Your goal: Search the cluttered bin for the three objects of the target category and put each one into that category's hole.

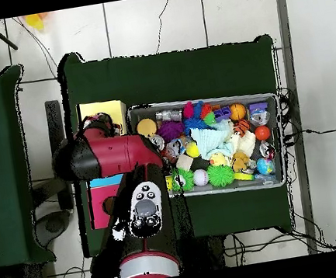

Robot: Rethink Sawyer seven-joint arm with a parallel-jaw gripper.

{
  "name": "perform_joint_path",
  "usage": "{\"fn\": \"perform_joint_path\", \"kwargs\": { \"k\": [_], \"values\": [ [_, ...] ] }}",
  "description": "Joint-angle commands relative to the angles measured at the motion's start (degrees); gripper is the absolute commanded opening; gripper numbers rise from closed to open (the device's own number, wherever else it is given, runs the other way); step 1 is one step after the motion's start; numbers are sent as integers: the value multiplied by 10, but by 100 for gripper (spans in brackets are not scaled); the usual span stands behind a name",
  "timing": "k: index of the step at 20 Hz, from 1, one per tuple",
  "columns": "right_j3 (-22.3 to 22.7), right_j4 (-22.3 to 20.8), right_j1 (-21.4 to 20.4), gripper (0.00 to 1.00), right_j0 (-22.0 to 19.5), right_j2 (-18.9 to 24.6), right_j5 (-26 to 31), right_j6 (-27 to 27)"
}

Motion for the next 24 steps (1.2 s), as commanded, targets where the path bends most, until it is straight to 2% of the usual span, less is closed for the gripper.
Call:
{"fn": "perform_joint_path", "kwargs": {
  "k": [1, 4, 17, 24],
  "values": [
    [38, -9, 27, 0, -9, 40, -12, 70],
    [34, -5, 26, 0, -1, 28, -2, 73],
    [42, 0, 34, 0, 6, 29, -4, 82],
    [66, -1, 31, 0, -6, 55, -23, 84]
  ]
}}
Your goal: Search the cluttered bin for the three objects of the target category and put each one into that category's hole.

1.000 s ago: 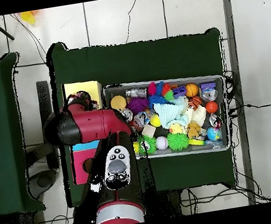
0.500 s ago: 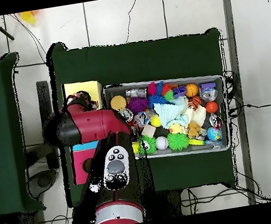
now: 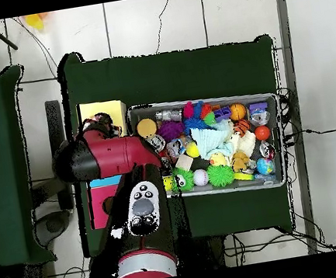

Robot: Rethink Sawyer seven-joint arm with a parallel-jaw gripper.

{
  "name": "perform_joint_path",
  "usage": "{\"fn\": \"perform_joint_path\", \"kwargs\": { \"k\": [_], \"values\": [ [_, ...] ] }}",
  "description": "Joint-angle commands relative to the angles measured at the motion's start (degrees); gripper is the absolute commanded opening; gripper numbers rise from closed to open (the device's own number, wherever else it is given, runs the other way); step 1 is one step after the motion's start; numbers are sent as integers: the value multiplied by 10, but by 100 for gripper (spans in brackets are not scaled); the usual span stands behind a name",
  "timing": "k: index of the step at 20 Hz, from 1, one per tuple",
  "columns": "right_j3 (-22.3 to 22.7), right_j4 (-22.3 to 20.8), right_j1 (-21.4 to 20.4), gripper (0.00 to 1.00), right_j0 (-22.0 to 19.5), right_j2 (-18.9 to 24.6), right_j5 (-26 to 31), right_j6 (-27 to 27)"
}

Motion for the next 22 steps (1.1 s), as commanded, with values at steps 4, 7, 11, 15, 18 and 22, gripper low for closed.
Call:
{"fn": "perform_joint_path", "kwargs": {
  "k": [4, 7, 11, 15, 18, 22],
  "values": [
    [77, -4, 29, 0, -7, 61, -38, 89],
    [82, -8, 30, 0, -13, 70, -45, 85],
    [85, -11, 29, 0, -15, 73, -48, 81],
    [87, -11, 29, 0, -19, 78, -49, 78],
    [89, -11, 28, 0, -21, 80, -49, 75],
    [91, -11, 27, 0, -24, 85, -49, 71]
  ]
}}
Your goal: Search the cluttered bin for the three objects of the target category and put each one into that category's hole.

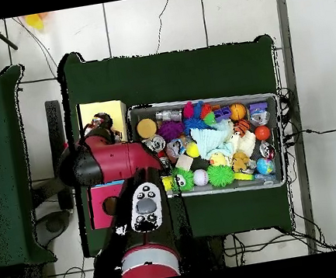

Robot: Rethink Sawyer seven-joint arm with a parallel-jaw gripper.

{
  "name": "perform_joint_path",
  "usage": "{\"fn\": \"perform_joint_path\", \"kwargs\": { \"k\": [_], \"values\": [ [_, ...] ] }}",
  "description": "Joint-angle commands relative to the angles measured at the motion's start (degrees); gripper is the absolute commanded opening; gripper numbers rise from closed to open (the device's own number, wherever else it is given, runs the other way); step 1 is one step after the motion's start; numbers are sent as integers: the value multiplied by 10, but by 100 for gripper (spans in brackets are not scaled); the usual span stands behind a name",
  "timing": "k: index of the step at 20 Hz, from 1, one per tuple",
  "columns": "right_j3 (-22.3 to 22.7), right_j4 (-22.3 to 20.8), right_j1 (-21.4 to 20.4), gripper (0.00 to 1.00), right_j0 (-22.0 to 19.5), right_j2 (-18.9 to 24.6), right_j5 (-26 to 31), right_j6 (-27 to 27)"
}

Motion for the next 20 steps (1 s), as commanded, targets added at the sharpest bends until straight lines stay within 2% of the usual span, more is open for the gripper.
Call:
{"fn": "perform_joint_path", "kwargs": {
  "k": [1, 9, 13, 15, 20],
  "values": [
    [62, -12, 23, 0, -18, 70, -8, 69],
    [62, -8, 23, 0, -12, 63, -10, 74],
    [49, 9, 17, 0, 25, 19, 29, 89],
    [49, 19, 12, 0, 33, 10, 45, 98],
    [70, 28, 8, 0, 14, 48, 26, 98]
  ]
}}
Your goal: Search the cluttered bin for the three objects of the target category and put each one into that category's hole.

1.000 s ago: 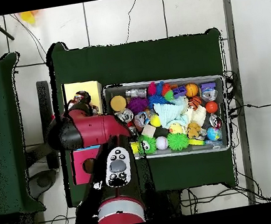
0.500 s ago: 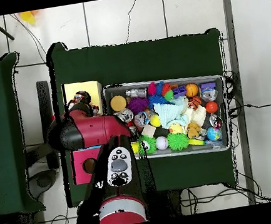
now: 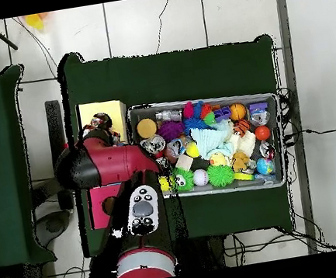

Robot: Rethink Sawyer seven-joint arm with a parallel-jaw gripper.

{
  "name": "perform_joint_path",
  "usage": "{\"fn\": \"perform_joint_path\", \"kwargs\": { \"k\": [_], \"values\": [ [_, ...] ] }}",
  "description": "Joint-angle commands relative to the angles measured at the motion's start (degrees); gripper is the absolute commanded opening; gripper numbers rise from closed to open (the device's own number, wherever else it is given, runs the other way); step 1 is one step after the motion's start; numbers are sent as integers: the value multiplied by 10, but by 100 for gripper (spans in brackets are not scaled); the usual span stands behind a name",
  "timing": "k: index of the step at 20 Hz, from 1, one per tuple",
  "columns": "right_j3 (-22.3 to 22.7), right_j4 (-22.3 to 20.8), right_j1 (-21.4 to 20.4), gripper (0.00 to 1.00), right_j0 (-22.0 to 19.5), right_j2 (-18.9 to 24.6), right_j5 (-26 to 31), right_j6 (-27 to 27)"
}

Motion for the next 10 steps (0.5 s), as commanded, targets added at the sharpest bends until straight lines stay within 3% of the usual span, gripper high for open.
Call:
{"fn": "perform_joint_path", "kwargs": {
  "k": [1, 10],
  "values": [
    [69, 17, 8, 0, 0, 59, 30, 97],
    [59, 19, -3, 0, 2, 48, 64, 85]
  ]
}}
